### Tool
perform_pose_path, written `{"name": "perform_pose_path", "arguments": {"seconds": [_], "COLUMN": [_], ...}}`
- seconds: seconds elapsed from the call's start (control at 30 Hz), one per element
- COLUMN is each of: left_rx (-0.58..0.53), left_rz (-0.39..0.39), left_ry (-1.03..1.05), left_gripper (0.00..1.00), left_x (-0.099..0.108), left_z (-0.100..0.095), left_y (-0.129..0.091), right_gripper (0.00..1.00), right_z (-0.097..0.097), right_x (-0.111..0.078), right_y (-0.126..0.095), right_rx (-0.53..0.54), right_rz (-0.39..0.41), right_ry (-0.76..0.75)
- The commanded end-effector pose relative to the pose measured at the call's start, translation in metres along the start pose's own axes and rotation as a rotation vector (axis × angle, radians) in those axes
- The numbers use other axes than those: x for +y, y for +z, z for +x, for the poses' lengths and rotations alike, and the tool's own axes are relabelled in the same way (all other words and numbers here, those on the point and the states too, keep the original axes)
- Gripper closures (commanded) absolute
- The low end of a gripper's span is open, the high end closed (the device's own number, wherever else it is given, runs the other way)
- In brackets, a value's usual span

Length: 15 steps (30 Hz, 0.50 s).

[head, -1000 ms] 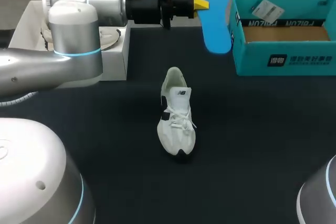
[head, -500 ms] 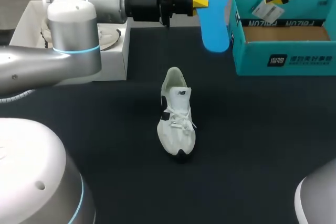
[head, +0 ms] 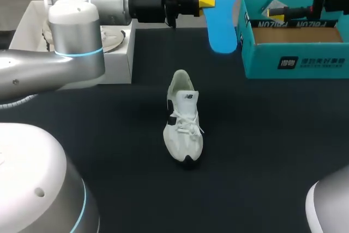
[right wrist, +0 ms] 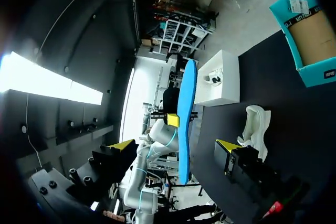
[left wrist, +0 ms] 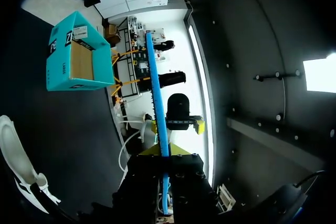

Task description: Take the shoe out of the shoebox, open the shoe tongue, remove and reinsert the insole, then place the shoe into the shoebox

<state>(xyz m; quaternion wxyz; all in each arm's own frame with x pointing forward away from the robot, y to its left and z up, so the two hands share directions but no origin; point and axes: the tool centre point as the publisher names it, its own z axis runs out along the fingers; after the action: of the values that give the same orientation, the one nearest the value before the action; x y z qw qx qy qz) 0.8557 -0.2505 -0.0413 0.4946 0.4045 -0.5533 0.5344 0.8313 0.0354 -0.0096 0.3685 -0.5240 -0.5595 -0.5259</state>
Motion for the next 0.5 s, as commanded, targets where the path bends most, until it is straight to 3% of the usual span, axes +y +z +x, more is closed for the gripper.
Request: {"name": "perform_pose_path", "arguments": {"seconds": [0.03,0.5], "left_rx": [0.004,-0.012], "left_rz": [-0.015,-0.046], "left_ry": [0.0,0.021], "left_gripper": [1.0,1.0], "left_x": [-0.0017,-0.0017], "left_z": [0.0011,-0.0008], "left_y": [-0.0005,-0.0029], "right_gripper": [0.0,0.0], "right_z": [-0.0059,-0.0084], "right_x": [-0.0035,-0.0015], "right_y": [0.0041,0.0044], "right_rx": [0.176,0.122], "right_rz": [-0.004,0.003], "right_ry": [-0.006,-0.01]}}
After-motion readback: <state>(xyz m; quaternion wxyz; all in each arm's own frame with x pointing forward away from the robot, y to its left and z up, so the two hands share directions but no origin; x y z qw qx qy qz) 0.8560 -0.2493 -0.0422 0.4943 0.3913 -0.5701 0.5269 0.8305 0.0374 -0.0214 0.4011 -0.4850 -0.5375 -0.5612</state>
